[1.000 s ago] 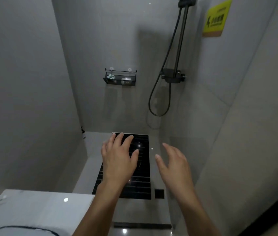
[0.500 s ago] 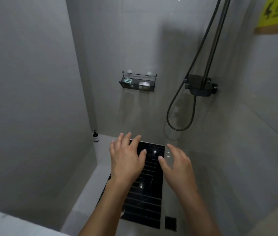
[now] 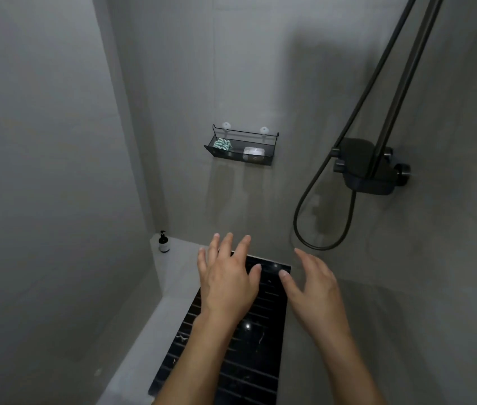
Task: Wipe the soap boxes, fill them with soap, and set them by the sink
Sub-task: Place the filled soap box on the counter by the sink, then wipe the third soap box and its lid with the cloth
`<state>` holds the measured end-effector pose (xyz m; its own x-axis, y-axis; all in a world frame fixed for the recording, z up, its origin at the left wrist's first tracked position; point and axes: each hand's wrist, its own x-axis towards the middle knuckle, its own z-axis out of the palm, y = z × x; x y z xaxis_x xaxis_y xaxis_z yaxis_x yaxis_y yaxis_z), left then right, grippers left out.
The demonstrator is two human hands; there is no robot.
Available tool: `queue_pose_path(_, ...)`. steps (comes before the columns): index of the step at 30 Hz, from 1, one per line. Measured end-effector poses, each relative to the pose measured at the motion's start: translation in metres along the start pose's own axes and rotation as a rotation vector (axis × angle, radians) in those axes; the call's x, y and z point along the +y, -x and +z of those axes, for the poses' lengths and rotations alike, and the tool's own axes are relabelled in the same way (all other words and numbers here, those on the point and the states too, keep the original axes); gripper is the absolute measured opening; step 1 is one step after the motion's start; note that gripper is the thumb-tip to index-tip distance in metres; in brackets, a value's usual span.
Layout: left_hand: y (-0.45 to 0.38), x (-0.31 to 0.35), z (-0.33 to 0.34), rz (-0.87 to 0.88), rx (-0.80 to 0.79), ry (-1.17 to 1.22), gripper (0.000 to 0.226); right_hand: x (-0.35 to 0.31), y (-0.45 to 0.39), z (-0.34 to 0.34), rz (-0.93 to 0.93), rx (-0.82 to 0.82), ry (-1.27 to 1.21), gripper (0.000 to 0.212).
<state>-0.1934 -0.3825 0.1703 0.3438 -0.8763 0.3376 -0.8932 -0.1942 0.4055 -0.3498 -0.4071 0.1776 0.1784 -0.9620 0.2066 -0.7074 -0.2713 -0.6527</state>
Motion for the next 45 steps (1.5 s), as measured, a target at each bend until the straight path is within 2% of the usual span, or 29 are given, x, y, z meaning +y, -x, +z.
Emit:
queue_pose_path(10,-0.150,-0.021,0.071,0.075,-0.052,0.015,0.061,0.017,-0.138,0.045,0.054,0.056,0.009,0.059)
queue_pose_path(22,-0.393,-0.112,0.107,0.072,-0.054,0.007,0.062,-0.047,-0.374,0.149,0.093,0.051,0.070,0.056)
queue_pose_path(35,-0.532,-0.166,0.139,-0.021,-0.036,-0.009,0.061,-0.067,-0.536,0.218,0.050,-0.003,-0.004,0.057)
queue_pose_path(45,-0.662,-0.148,0.181,-0.057,0.017,-0.018,0.062,-0.055,-0.684,0.218,-0.013,0.001,-0.043,0.053)
